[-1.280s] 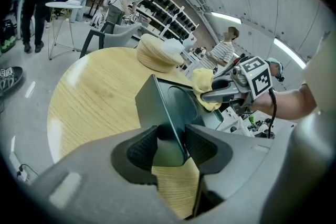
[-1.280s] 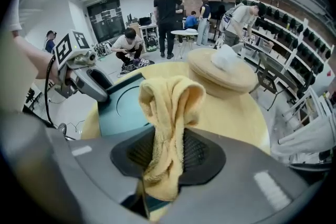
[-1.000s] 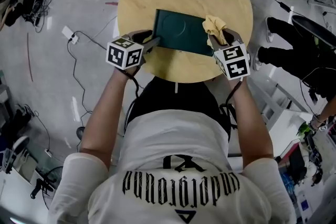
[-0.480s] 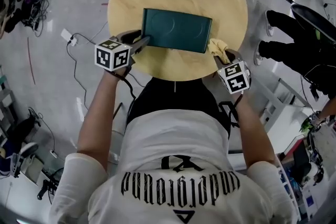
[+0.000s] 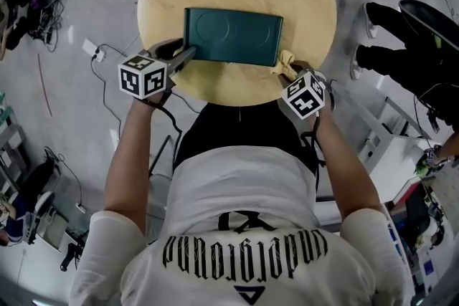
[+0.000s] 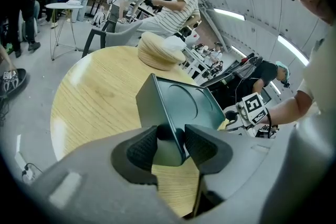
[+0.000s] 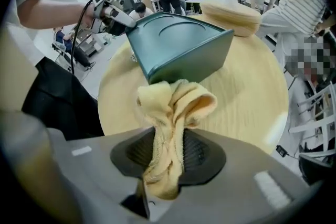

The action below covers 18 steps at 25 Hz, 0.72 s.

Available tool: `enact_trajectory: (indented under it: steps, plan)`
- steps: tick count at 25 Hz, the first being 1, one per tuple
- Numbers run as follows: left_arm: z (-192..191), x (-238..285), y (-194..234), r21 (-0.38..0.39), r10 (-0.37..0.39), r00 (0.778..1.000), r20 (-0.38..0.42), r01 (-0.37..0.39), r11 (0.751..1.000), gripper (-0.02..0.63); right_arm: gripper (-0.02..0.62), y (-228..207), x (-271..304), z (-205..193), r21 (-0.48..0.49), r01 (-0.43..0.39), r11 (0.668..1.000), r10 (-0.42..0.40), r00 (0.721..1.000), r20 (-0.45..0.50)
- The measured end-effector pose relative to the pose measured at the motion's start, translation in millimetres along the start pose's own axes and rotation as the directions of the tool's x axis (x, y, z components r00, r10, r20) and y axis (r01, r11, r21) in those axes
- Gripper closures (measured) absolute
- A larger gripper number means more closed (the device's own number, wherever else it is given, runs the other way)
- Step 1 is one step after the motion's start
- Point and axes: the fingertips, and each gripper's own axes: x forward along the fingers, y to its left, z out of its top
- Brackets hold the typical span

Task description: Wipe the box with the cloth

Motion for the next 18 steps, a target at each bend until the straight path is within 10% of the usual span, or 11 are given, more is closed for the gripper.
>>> enact_trajectory:
  steps: [18]
  plan:
    - [1, 0, 2, 0.009, 0.018, 0.999, -0.032, -0.017, 1.000, 0.428, 0.474, -108, -19, 85, -0.112, 0.126, 0.986, -0.119, 0.991, 0.066]
